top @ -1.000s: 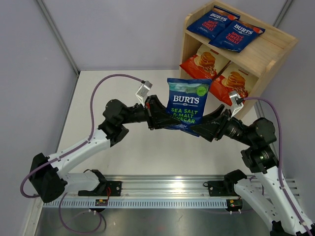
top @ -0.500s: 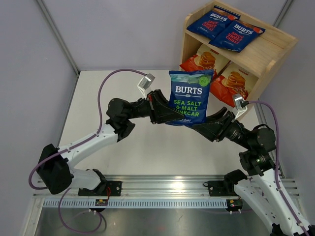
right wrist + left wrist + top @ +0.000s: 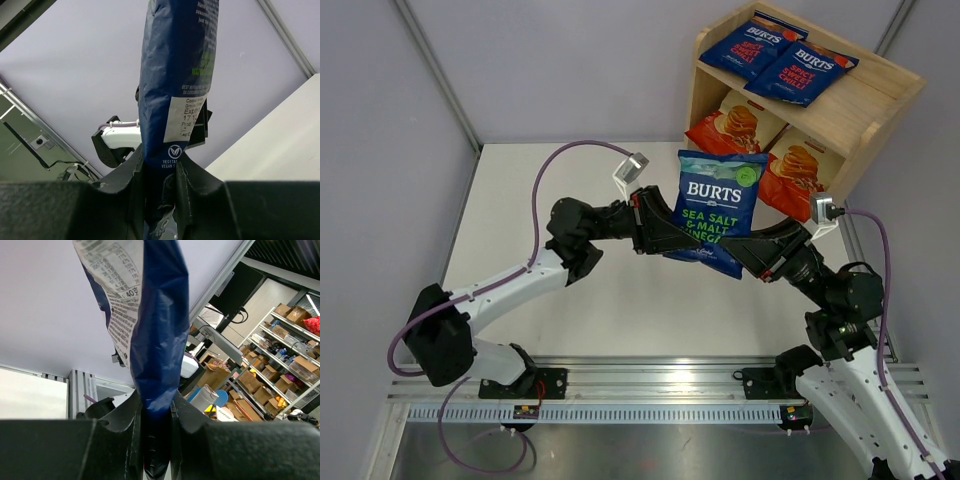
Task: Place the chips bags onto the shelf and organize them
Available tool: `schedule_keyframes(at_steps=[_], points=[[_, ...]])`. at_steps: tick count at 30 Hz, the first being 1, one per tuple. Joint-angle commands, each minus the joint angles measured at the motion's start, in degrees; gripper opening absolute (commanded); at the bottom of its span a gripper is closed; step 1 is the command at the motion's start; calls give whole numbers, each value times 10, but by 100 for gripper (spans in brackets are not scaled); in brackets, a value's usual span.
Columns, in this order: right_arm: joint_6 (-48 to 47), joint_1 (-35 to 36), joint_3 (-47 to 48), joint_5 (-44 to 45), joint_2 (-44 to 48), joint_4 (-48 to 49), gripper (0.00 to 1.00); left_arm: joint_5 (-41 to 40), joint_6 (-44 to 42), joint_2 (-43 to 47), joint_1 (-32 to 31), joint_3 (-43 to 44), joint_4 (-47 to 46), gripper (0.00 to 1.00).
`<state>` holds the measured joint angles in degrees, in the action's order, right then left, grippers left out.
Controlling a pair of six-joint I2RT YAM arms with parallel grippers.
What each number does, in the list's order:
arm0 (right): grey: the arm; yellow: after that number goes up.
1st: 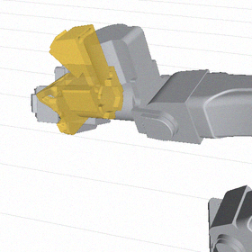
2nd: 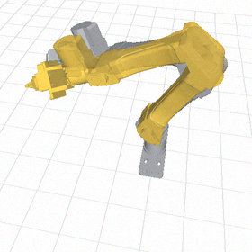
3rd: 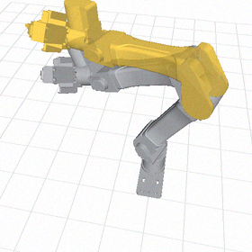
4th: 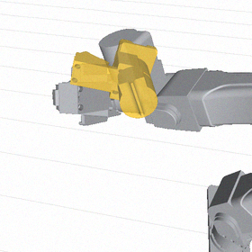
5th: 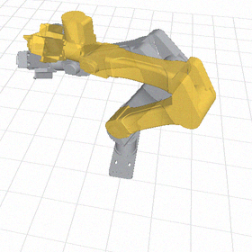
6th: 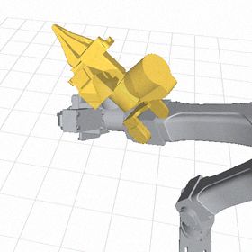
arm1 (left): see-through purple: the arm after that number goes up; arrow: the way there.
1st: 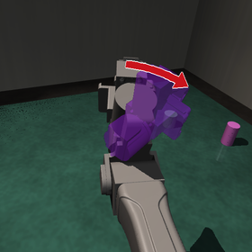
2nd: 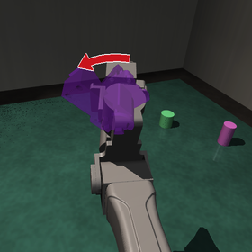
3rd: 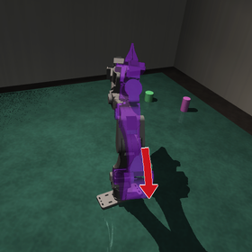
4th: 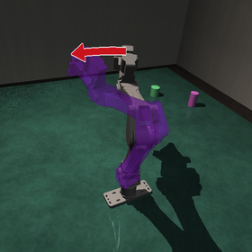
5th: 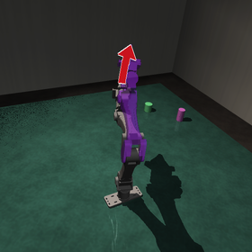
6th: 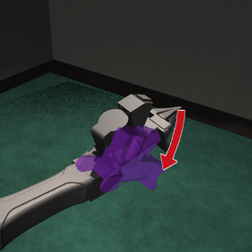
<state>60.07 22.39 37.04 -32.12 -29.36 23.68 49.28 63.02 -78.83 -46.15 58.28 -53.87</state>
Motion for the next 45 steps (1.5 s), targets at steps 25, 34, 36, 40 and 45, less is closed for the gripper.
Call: schedule_keyframes(at_steps=[25, 34, 36, 40, 45], points=[[-169, -159, 767, 301, -426, -552, 9, -299, -300, 294, 102, -44, 687, 99], [-92, -313, 931, 198, -580, -625, 9, -306, -402, 375, 102, -8, 900, 99], [-81, -321, 925, 203, -586, -629, 10, -318, -425, 399, 102, -10, 930, 99], [-62, -323, 869, 209, -570, -612, 13, -327, -448, 423, 102, -28, 953, 99], [-86, -323, 874, 262, -567, -650, 23, -355, -449, 445, 102, -60, 946, 99]])
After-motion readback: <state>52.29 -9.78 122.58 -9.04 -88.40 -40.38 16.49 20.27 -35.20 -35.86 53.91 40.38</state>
